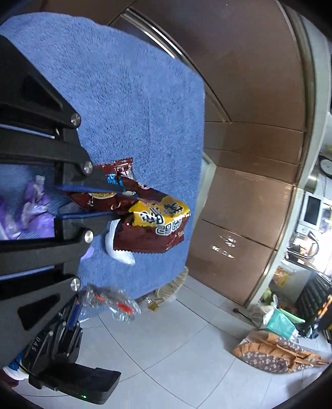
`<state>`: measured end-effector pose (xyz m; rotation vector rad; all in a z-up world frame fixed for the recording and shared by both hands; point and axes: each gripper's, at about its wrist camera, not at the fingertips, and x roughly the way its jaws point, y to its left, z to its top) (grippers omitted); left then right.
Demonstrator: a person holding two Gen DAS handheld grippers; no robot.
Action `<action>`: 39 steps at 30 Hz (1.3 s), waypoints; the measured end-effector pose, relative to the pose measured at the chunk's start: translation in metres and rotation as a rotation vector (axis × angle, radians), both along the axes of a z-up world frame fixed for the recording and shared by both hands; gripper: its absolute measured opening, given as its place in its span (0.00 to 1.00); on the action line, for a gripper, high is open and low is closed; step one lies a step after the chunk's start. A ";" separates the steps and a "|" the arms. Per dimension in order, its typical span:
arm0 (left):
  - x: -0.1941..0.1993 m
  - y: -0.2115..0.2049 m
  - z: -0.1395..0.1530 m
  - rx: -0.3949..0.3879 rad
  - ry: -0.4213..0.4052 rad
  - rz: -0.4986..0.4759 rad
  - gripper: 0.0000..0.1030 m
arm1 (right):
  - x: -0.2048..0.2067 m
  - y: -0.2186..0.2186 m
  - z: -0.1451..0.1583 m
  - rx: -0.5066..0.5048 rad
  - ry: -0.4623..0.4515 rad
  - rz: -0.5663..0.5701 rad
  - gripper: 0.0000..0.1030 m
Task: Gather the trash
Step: 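Grasp the brown snack bag with the left tool while the right tool grasps a red-tied clear wrapper, then carry both items to the white bin and open both tools over it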
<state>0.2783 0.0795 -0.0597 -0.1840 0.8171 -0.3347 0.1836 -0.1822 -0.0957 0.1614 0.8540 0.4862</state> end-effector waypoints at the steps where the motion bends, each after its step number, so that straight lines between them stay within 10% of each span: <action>1: -0.007 0.001 0.006 -0.001 -0.012 0.001 0.11 | -0.005 -0.004 0.005 0.002 -0.009 -0.005 0.13; 24: -0.124 -0.034 0.111 0.008 -0.194 -0.068 0.10 | -0.114 -0.063 0.083 0.045 -0.217 -0.146 0.13; 39: -0.091 -0.224 0.043 0.048 -0.042 -0.379 0.10 | -0.130 -0.204 0.016 0.030 -0.110 -0.506 0.14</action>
